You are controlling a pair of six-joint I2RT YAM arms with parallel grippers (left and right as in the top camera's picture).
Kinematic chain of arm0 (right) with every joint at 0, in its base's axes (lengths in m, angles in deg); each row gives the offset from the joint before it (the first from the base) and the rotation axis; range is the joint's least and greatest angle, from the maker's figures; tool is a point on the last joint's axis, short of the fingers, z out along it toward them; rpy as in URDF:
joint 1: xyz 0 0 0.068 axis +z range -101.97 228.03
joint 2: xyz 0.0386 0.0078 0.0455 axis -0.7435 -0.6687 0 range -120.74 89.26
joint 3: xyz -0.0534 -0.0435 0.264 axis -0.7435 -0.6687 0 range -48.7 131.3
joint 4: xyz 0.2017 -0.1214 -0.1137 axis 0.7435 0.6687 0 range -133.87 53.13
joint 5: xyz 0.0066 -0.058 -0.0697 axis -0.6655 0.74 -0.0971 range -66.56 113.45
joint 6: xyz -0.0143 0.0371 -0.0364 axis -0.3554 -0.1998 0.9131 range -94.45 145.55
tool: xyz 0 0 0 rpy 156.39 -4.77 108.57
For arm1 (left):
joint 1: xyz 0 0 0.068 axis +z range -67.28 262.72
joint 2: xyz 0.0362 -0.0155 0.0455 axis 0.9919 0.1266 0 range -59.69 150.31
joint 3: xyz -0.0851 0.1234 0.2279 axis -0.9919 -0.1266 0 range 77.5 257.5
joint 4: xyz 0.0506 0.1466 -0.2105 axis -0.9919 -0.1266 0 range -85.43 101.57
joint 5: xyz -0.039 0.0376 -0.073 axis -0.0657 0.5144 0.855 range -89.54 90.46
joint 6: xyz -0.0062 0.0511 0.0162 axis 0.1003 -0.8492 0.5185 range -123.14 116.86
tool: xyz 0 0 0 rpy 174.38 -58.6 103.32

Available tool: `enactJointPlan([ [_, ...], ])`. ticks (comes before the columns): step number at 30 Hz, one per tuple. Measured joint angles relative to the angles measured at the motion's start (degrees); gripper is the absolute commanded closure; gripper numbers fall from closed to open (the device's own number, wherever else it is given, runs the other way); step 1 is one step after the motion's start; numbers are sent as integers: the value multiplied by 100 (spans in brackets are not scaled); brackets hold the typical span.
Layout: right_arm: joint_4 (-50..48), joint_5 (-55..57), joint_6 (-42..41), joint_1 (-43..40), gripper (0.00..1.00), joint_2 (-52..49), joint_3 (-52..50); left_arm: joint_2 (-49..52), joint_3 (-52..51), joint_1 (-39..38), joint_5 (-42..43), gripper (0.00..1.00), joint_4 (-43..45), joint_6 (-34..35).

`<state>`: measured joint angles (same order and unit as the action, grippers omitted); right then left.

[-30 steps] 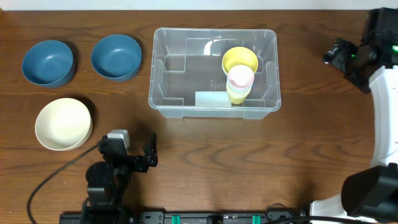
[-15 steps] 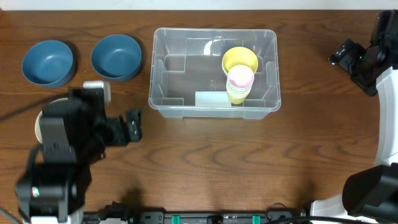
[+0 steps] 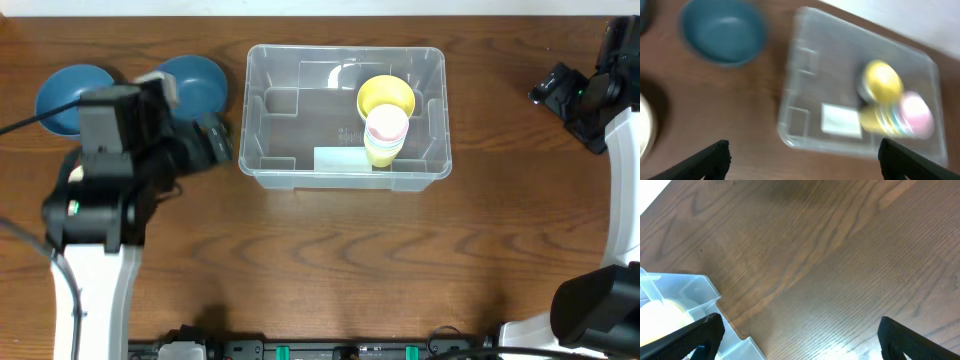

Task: Pack container
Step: 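Move the left gripper to the right blue bowl and grasp its rim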

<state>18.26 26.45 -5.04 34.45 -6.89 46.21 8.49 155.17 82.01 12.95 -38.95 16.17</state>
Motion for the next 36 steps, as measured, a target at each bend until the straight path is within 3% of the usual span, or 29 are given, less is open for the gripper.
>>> enactJointPlan([
  [6,2,0,0,0,1,0,0,1152,4,168,-833,6,450,1488],
  [13,0,0,0,0,1,0,0,2385,4,374,-1040,6,841,2702],
  [28,0,0,0,0,1,0,0,3842,4,693,-1104,16,1954,3941],
  [33,0,0,0,0,1,0,0,4249,4,695,-1102,34,2175,4074],
  [36,0,0,0,0,1,0,0,4428,4,695,-1104,55,2251,4109],
])
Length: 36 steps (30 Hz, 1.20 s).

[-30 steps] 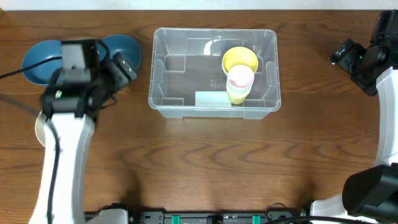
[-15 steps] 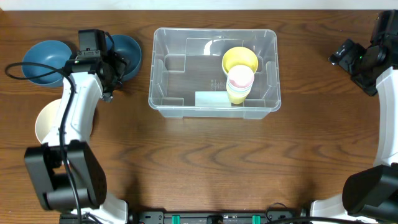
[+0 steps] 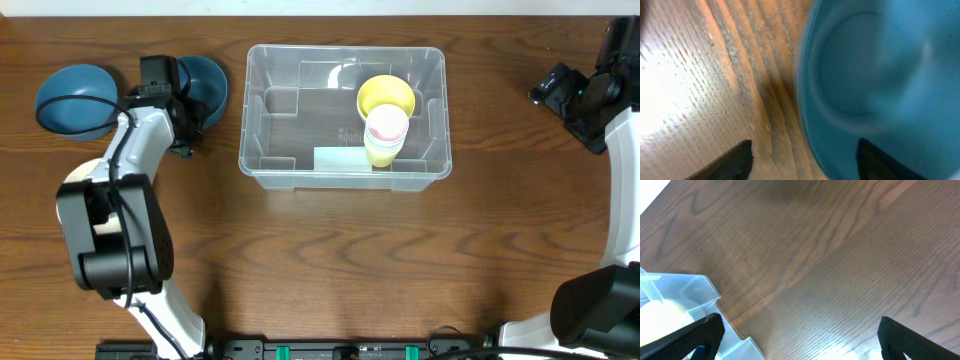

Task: Pack container
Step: 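Move the left gripper to the right blue bowl and grasp its rim, then lift the blue bowl with the left gripper into the container's left side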

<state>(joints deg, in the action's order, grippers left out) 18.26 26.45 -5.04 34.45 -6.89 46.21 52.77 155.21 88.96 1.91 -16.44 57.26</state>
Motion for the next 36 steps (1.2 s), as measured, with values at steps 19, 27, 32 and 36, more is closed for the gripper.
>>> enactJointPlan([
  [19,0,0,0,0,1,0,0,-238,0,87,466,94,-146,-463],
  [27,0,0,0,0,1,0,0,-1886,0,393,470,94,-157,-1054],
  [32,0,0,0,0,1,0,0,-2767,0,481,437,94,-299,-1292],
  [36,0,0,0,0,1,0,0,-3147,0,201,461,94,-487,-1620],
])
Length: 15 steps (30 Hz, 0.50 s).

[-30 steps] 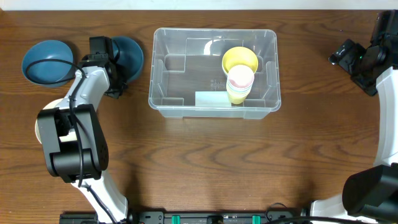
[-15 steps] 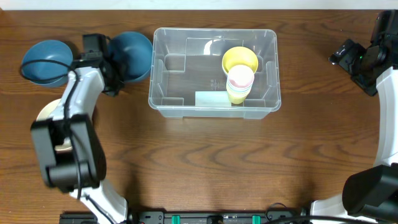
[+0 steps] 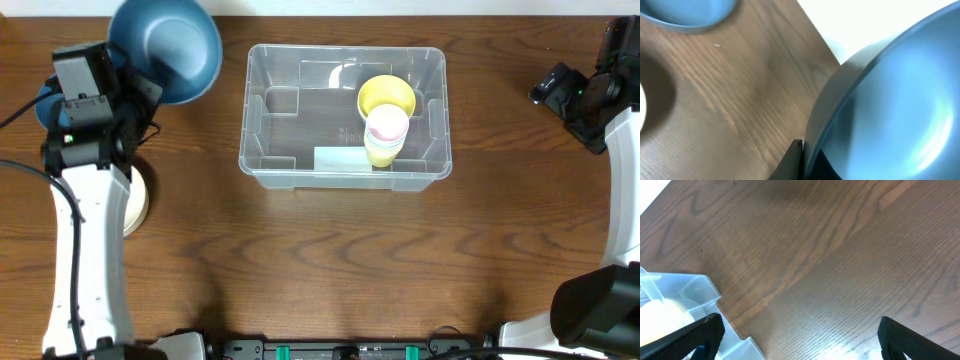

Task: Pack container
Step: 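Lift the blue bowl with the left gripper into the container's left side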

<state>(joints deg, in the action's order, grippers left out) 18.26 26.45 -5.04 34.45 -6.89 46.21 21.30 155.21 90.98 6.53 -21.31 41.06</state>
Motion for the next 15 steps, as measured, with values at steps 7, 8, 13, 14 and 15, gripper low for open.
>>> enactJointPlan([
  [7,0,0,0,0,1,0,0,37,0,-1043,125,94,-157,-719],
  [8,0,0,0,0,1,0,0,76,0,-1178,133,94,-170,-807],
  [13,0,0,0,0,1,0,0,420,0,-1668,151,94,-278,-1036],
  [14,0,0,0,0,1,0,0,542,0,-1733,151,94,-308,-1064],
  [15,0,0,0,0,1,0,0,656,0,-1788,149,94,-321,-1086],
])
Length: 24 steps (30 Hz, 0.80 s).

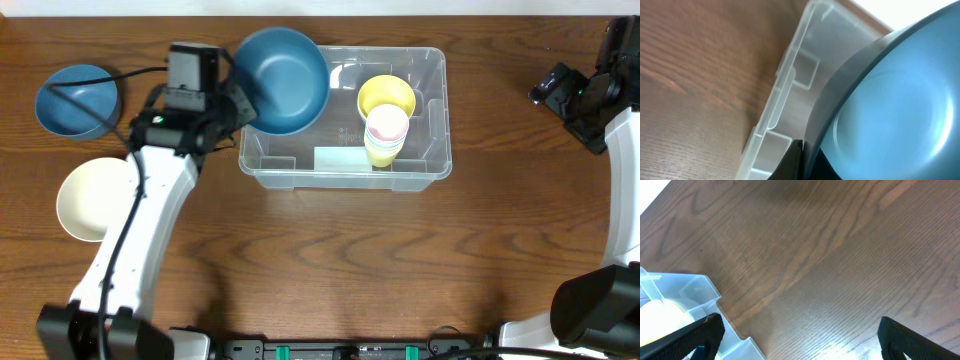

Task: Pack container
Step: 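Lift the blue bowl with the left gripper into the container's left side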

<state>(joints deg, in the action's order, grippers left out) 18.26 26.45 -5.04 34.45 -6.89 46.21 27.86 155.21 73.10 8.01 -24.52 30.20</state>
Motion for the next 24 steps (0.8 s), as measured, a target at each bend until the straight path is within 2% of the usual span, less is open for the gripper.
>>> enactJointPlan([
  [10,0,0,0,0,1,0,0,1209,0,-212,4,94,-61,81],
  [24,0,0,0,0,1,0,0,1523,0,-546,7,94,315,63],
])
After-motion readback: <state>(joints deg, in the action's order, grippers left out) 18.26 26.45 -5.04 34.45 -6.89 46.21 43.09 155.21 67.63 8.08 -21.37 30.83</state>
